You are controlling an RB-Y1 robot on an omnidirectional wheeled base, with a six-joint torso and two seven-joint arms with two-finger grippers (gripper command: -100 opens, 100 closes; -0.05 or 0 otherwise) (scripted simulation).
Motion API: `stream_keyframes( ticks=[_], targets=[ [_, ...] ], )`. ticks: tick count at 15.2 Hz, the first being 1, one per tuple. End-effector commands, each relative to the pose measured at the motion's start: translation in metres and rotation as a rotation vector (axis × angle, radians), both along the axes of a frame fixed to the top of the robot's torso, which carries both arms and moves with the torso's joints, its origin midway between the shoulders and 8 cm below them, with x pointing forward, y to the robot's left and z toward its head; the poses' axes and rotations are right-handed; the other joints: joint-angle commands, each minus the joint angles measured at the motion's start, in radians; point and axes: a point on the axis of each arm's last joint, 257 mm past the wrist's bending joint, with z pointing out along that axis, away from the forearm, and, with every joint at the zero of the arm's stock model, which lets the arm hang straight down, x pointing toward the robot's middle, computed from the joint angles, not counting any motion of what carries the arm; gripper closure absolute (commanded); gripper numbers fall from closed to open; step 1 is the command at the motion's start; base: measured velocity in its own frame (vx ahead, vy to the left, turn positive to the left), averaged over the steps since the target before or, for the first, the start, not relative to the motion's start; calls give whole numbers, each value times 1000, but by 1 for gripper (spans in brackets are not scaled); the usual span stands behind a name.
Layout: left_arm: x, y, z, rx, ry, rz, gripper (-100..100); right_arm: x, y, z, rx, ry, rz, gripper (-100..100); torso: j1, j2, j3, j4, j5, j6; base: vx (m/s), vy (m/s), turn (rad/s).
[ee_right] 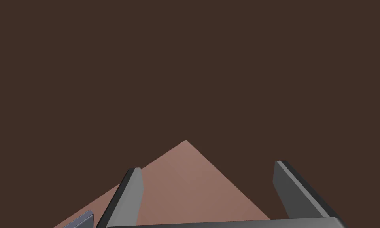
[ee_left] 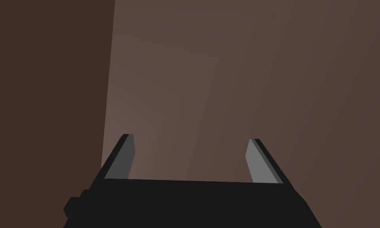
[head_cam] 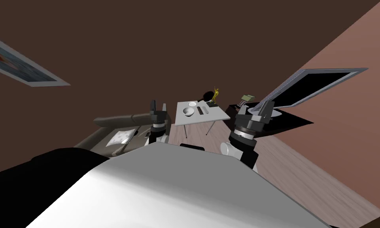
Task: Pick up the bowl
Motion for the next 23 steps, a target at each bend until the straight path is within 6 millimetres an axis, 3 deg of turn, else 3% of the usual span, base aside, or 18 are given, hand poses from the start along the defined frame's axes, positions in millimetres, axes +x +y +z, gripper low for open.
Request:
stream_keyframes(
  ticks=[1,11,23],
  targets=[
    [4,-2,-3,22,21,-14,-100,0,0,0,0,0,0,0,0,0,0,0,0,0,1,-6,5],
    [36,1,-27,68,163,-48,-100,0,0,0,0,0,0,0,-2,-1,-1,0,0,0,11,-28,11],
    [81,20,-63,56,368,-47,-100,0,0,0,0,0,0,0,-2,-1,-1,0,-1,0,15,-33,12]
  ],
)
